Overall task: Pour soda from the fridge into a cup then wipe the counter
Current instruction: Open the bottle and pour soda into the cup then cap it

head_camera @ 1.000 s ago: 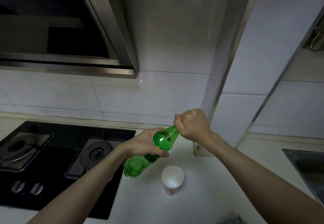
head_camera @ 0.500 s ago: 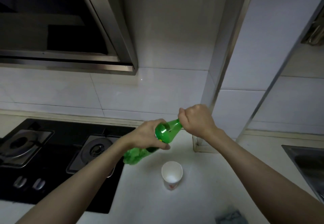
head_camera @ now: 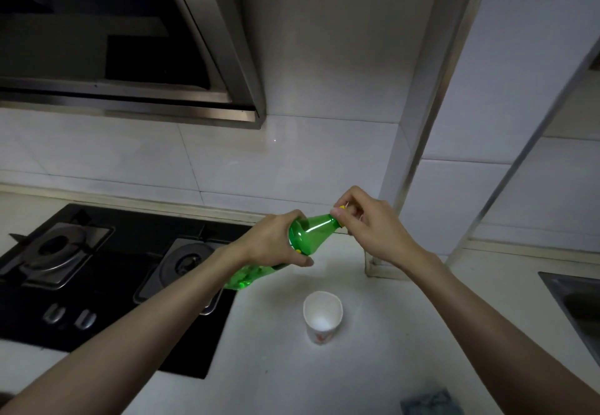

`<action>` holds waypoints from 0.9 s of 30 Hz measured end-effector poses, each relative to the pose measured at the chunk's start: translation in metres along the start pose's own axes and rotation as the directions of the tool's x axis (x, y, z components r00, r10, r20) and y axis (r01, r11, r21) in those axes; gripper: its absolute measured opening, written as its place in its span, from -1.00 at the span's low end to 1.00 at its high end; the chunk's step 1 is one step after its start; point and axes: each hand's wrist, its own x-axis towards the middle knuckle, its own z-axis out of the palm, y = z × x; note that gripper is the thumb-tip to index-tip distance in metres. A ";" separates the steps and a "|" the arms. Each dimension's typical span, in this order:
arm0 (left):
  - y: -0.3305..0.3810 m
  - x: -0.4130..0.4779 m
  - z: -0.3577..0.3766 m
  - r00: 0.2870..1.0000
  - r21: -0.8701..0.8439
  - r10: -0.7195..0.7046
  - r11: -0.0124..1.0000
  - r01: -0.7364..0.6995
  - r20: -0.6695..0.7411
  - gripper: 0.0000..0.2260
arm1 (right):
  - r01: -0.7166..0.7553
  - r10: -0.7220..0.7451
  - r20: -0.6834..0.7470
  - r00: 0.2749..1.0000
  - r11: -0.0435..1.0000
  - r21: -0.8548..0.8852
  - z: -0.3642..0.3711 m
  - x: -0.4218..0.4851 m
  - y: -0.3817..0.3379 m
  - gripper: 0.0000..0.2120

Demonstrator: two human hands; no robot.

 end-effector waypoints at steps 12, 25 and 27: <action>-0.015 -0.006 0.025 0.996 -0.010 -0.084 0.996 0.084 0.001 -0.39 | -0.211 0.199 0.136 0.970 0.975 0.074 0.008 -0.002 0.013 -0.63; -0.024 -0.020 0.046 0.987 -0.006 -0.125 0.992 0.127 0.103 -0.41 | -0.248 0.196 0.306 0.932 0.958 0.143 0.018 -0.007 0.023 -0.90; -0.026 -0.022 0.047 0.983 -0.033 -0.133 0.990 0.138 0.124 -0.42 | -0.203 0.143 0.339 0.930 0.968 0.149 0.017 -0.009 0.027 -0.84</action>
